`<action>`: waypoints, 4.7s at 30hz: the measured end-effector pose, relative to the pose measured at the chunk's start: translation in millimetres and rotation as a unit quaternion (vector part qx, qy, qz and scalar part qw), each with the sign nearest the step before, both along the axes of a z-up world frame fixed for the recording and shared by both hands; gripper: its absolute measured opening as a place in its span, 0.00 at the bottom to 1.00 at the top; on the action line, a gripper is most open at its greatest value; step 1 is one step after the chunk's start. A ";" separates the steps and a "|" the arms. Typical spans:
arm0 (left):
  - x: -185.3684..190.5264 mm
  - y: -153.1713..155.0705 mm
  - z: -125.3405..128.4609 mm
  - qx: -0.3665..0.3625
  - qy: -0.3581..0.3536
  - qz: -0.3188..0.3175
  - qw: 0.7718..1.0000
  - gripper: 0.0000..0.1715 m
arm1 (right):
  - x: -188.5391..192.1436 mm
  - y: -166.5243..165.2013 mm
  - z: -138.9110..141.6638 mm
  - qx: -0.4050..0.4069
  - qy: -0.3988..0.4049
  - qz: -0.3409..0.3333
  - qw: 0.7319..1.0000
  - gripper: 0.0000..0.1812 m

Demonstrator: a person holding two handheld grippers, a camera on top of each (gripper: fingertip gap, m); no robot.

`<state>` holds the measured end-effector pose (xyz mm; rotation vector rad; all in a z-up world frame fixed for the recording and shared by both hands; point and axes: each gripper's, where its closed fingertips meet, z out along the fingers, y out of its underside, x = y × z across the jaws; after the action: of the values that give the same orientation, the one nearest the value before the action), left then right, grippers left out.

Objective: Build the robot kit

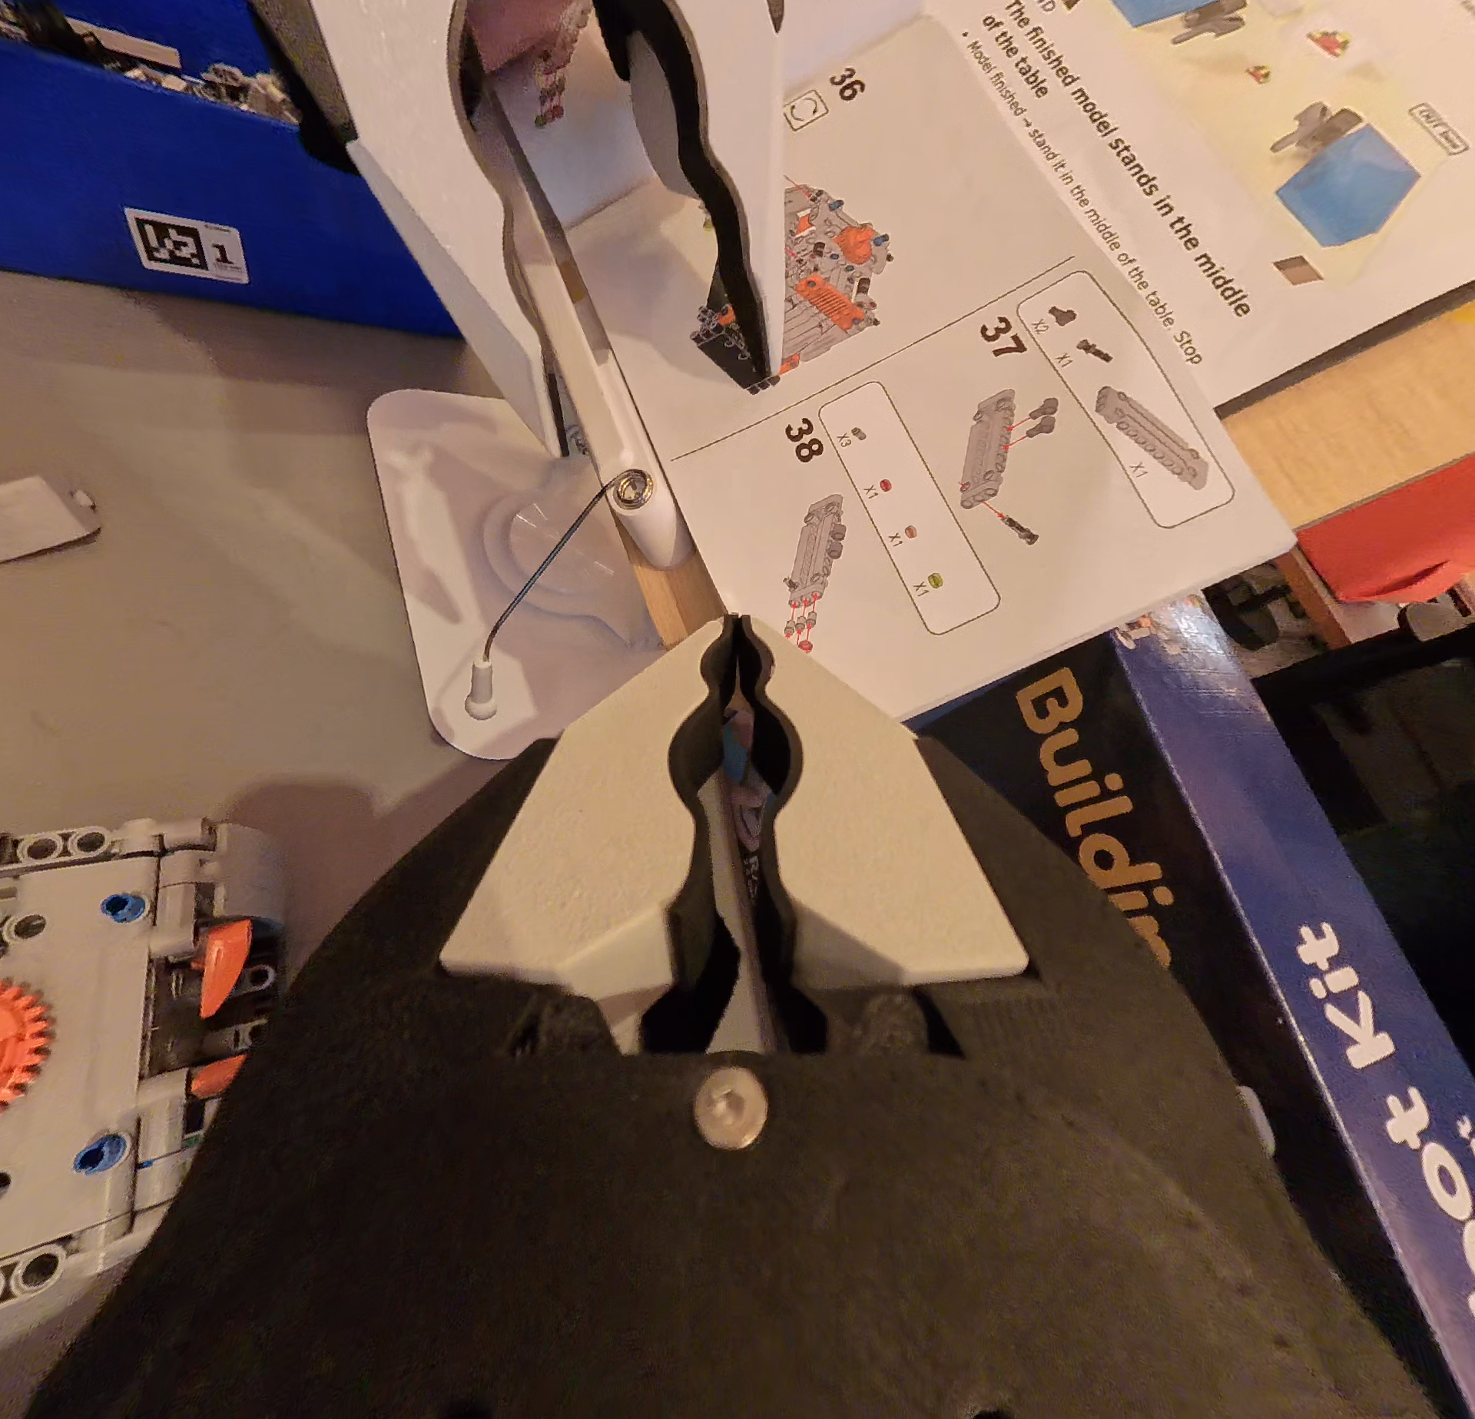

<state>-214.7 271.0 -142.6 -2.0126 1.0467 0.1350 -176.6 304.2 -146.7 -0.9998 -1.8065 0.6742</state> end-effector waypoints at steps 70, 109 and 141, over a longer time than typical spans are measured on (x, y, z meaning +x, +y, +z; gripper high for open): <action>36.3 34.6 -5.9 0.033 -0.011 0.017 0.999 0.00 | 15.8 24.8 -1.3 0.069 0.019 -0.030 0.997 0.06; 53.0 11.6 39.0 0.103 -0.115 -0.027 0.988 0.00 | 19.8 -5.5 50.8 0.022 0.099 -0.005 0.995 0.03; 53.2 -35.6 64.2 0.142 -0.136 -0.057 0.979 0.00 | 19.0 -49.9 85.1 0.093 0.154 0.004 0.984 0.09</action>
<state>-161.5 235.4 -78.3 -1.6550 0.9077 -0.0493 -157.6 254.3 -61.6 -0.7208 -1.5695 0.6166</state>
